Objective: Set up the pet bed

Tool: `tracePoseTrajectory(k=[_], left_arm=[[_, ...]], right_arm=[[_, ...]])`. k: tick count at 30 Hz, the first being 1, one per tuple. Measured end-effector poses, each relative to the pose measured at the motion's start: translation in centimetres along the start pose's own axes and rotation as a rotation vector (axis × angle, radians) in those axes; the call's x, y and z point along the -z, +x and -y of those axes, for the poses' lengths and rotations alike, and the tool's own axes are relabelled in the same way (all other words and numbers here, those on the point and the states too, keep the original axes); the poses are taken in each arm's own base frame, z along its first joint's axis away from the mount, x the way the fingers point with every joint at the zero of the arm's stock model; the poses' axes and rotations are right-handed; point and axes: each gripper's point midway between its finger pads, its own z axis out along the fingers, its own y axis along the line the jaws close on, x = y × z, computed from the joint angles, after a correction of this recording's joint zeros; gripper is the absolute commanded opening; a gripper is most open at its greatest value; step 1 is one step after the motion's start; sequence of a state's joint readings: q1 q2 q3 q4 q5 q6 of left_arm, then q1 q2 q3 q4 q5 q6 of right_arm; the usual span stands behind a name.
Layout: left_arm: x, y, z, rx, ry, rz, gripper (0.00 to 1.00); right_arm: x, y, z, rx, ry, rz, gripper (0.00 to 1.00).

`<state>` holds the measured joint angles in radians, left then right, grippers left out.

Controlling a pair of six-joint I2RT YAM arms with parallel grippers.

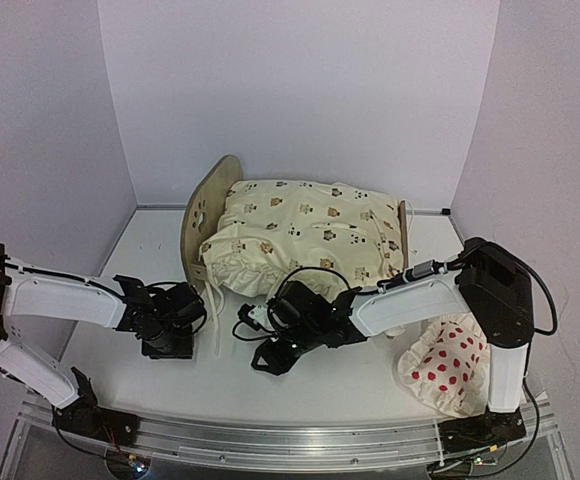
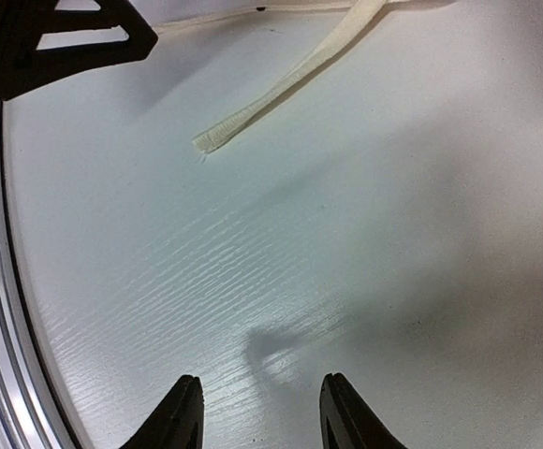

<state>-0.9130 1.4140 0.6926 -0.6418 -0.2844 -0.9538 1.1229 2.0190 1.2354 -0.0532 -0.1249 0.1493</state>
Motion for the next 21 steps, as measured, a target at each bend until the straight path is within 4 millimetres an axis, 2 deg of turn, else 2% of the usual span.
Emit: tracePoseTrajectory(k=[4,8,10,12,13,17,21], left_arm=[[-1.1,-0.1,-0.3,-0.011,-0.021,-0.009,0.42],[-1.9,-0.2,-0.2,-0.027,-0.021,-0.005,0.31],[-2.0,-0.5,0.2,-0.036,-0.007,0.009,0.21],[-2.1,-0.7,0.4,-0.041,0.002,0.022,0.06],[-2.2,-0.8,0.5,-0.041,0.004,0.028,0.02],[-2.2,-1.3,0.5,-0.052,0.006,0.055,0.00],[-2.1,-1.3,0.6,-0.055,0.014,0.062,0.00]], right_arm=[[0.0,0.0,-0.1,-0.001,-0.009,-0.002,0.45],[0.0,0.0,-0.3,-0.002,-0.016,-0.003,0.45],[0.0,0.1,-0.4,-0.006,-0.024,-0.005,0.46],[0.0,0.1,-0.6,-0.009,-0.034,-0.007,0.46],[0.0,0.1,-0.7,-0.010,-0.039,-0.008,0.46],[0.0,-0.9,-0.9,-0.027,-0.042,0.005,0.47],[-0.3,-4.2,-0.3,-0.053,0.012,0.076,0.48]])
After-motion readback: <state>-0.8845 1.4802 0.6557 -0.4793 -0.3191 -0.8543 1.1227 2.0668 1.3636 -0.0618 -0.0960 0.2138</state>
